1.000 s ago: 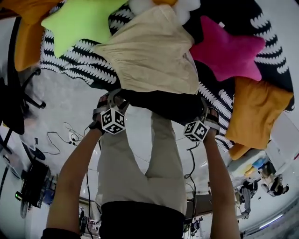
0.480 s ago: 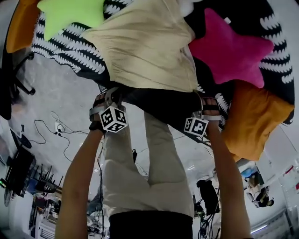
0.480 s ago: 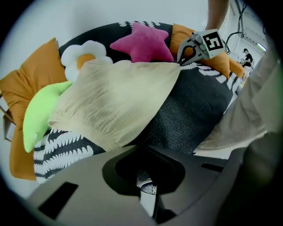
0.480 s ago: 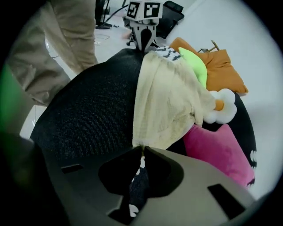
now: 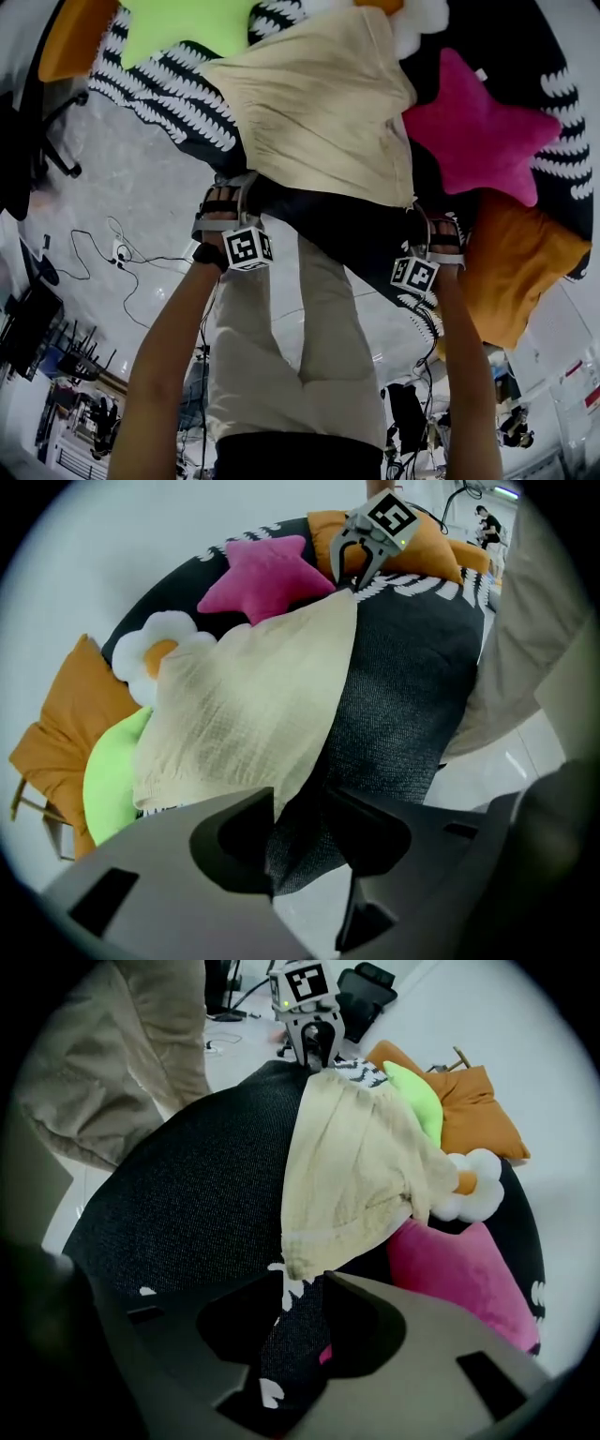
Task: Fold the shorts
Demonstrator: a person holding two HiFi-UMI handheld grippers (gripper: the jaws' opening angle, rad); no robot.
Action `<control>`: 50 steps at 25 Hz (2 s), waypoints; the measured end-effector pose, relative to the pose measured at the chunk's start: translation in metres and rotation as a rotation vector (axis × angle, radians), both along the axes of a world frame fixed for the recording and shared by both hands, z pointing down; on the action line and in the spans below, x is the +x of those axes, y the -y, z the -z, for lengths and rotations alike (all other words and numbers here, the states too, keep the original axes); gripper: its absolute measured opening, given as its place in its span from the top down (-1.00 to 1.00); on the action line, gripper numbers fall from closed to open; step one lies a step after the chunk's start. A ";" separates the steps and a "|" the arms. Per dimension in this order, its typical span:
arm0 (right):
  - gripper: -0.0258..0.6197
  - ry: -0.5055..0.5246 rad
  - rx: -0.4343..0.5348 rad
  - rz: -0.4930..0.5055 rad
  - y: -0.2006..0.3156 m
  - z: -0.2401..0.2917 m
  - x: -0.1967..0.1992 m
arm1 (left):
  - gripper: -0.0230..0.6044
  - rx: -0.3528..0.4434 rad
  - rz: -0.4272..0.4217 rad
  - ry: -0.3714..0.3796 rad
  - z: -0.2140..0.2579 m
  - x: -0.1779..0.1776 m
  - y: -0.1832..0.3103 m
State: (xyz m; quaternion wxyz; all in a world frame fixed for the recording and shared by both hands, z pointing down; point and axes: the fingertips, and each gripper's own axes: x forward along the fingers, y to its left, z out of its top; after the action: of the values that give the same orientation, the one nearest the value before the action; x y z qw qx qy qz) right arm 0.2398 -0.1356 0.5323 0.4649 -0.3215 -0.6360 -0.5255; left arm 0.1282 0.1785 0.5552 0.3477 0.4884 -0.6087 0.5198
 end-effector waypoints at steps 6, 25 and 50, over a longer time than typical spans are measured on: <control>0.42 0.007 0.015 0.046 -0.022 -0.017 -0.007 | 0.21 -0.060 -0.106 -0.013 -0.019 -0.019 -0.003; 0.81 0.077 0.003 -0.152 -0.009 0.014 -0.036 | 0.43 -0.103 -0.271 0.002 -0.008 -0.039 -0.018; 0.82 -0.518 -0.001 0.112 -0.047 0.159 0.044 | 0.80 0.147 0.028 -0.426 0.155 0.103 -0.086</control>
State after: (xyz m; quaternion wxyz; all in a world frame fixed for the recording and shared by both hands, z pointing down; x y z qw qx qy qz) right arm 0.2841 -0.0891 0.3736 0.5823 -0.4802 -0.4772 -0.4502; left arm 0.2313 0.2641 0.4001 0.4392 0.6025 -0.5644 0.3542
